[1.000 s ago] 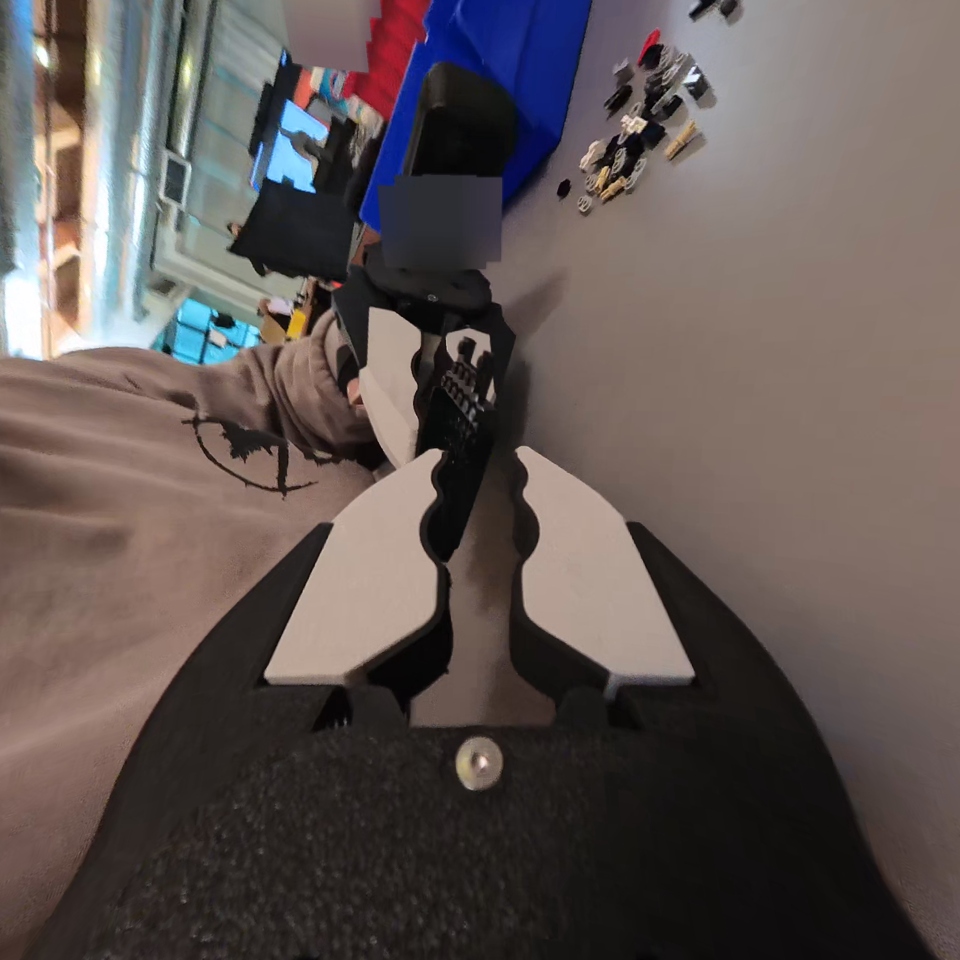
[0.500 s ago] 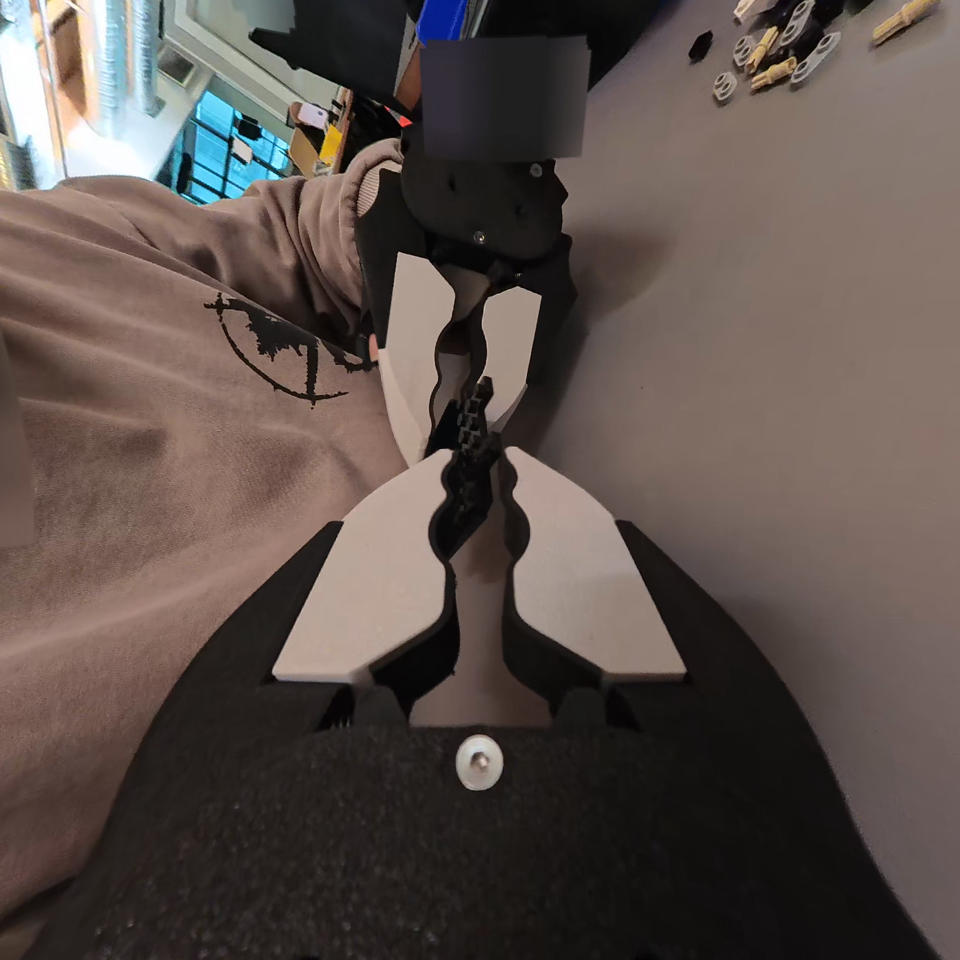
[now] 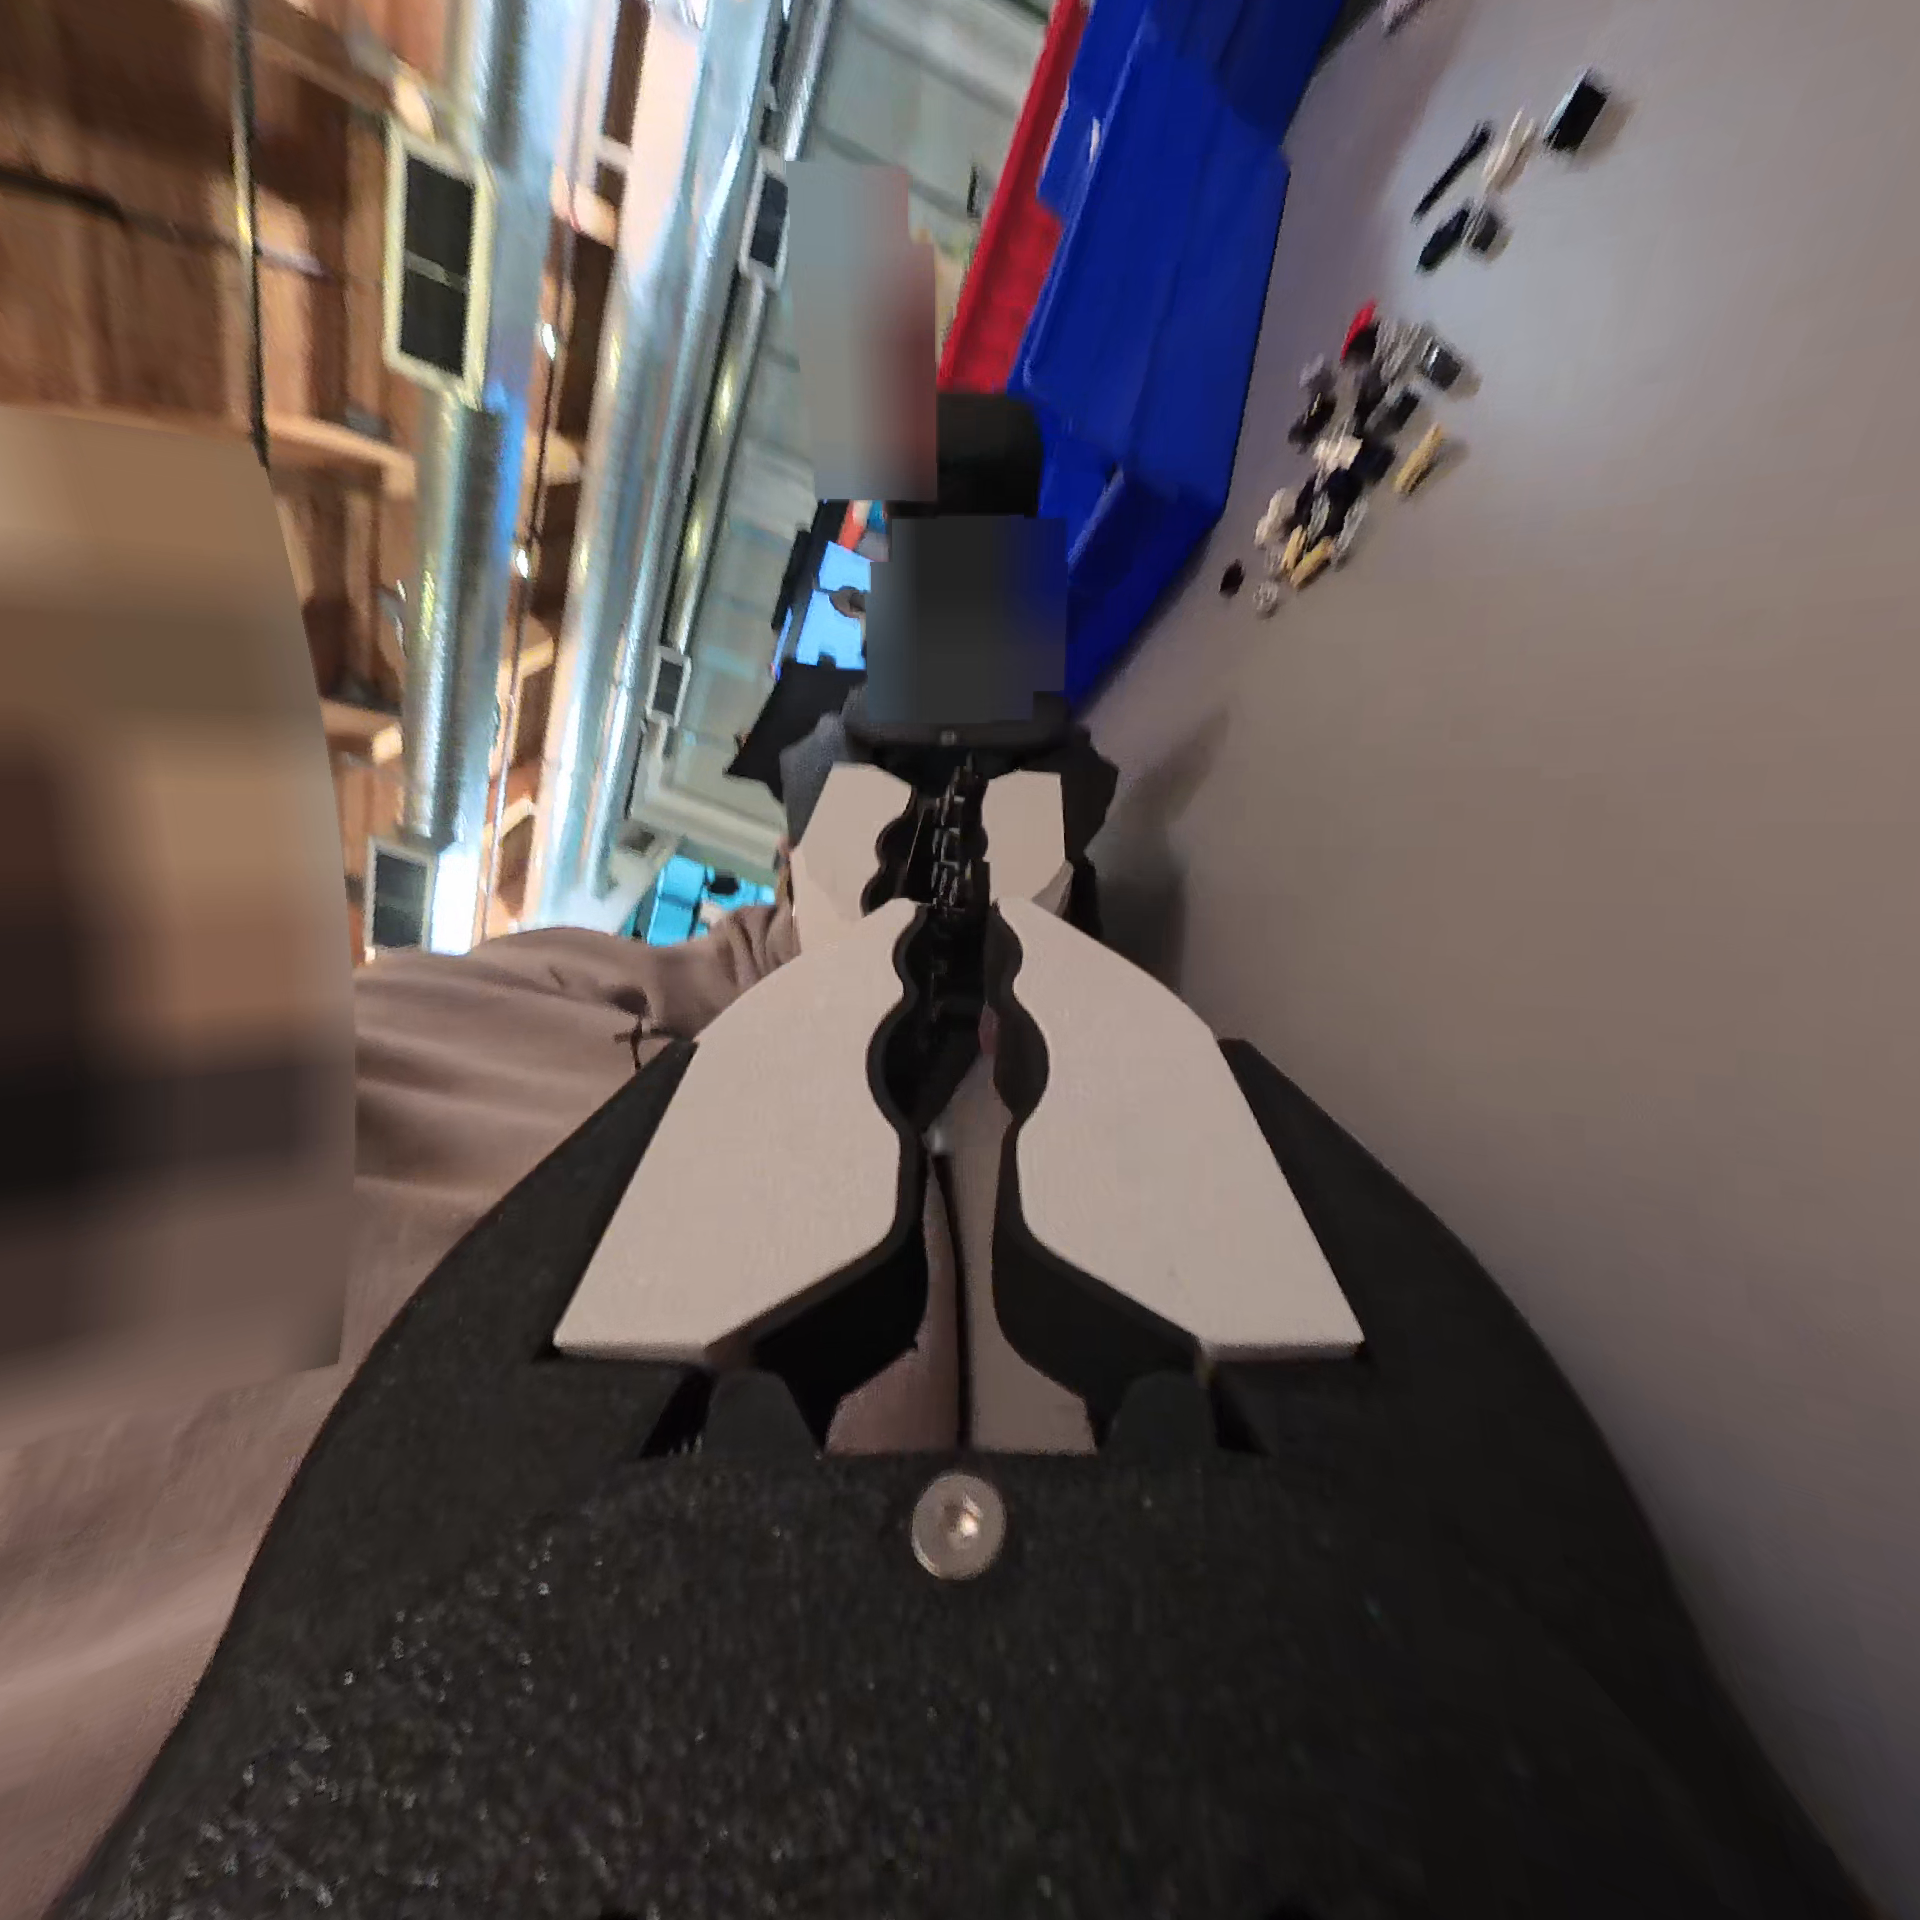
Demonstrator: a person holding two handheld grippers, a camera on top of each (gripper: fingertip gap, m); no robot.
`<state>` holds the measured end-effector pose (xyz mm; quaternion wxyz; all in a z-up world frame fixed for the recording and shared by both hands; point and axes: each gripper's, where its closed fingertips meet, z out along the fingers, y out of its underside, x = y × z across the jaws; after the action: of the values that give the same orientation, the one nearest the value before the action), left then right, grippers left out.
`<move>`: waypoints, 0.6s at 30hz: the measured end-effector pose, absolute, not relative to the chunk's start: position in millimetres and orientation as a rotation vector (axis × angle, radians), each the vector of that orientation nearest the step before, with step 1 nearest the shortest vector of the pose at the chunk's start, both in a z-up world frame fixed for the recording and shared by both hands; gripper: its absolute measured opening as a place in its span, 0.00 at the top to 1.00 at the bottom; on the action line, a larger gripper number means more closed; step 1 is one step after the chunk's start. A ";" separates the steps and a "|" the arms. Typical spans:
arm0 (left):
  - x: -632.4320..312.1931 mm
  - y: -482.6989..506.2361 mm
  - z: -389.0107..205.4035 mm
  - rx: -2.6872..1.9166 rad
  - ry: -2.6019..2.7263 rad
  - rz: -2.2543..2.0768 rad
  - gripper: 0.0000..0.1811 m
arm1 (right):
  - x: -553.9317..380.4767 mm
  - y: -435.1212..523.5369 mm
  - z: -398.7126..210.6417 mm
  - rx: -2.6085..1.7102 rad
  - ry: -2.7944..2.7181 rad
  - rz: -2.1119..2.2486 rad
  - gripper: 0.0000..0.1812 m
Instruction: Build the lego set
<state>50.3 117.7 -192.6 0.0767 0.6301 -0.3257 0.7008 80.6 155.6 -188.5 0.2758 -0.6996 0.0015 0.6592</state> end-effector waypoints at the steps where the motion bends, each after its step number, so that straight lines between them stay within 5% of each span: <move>1: 51.7 119.6 -190.9 1.911 -0.988 2.121 0.86 | 82.4 159.5 -187.0 -1.847 0.046 1.757 0.95; 18: 56.2 141.5 -180.2 1.974 -0.830 2.289 0.91 | 89.9 170.9 -179.9 -1.624 0.285 1.649 0.95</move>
<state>56.2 141.5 -180.2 0.0035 0.6298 -0.2647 0.7302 89.9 170.9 -179.9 0.3939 -0.6402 0.1123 0.6499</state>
